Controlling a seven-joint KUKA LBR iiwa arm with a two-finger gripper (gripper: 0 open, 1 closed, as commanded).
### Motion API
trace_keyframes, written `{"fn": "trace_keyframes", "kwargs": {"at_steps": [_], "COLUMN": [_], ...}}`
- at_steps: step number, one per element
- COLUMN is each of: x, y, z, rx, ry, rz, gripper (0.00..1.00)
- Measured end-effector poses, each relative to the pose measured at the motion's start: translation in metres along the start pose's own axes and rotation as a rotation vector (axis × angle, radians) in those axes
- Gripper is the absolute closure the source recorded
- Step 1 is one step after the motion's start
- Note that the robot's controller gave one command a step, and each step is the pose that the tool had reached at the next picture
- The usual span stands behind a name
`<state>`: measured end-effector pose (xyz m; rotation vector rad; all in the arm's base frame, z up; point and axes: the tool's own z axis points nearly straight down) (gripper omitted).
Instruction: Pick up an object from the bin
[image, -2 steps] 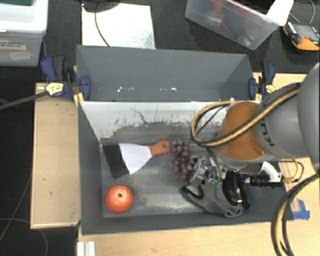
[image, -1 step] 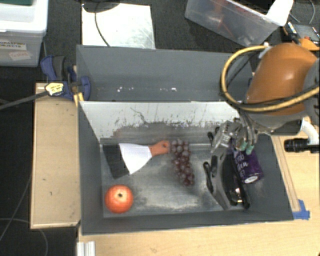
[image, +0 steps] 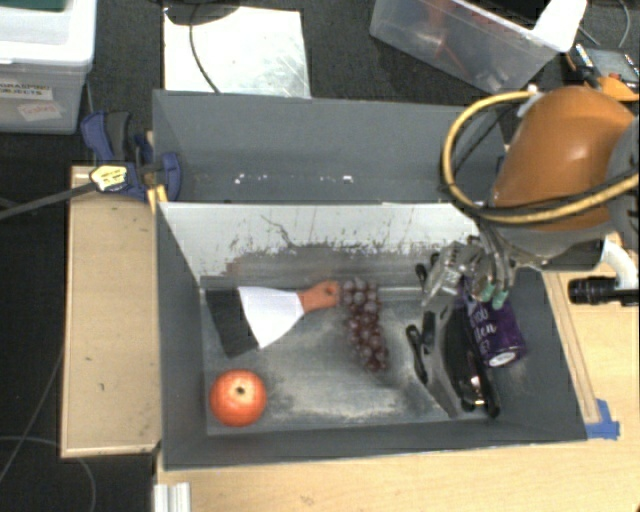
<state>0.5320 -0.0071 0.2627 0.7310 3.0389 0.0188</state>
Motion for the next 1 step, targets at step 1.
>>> {"fn": "trace_keyframes", "kwargs": {"at_steps": [1], "x": [-0.0017], "y": [-0.0018], "z": [0.0040], "rx": [-0.001], "ry": [-0.002], "rz": [-0.036], "gripper": [1.00]}}
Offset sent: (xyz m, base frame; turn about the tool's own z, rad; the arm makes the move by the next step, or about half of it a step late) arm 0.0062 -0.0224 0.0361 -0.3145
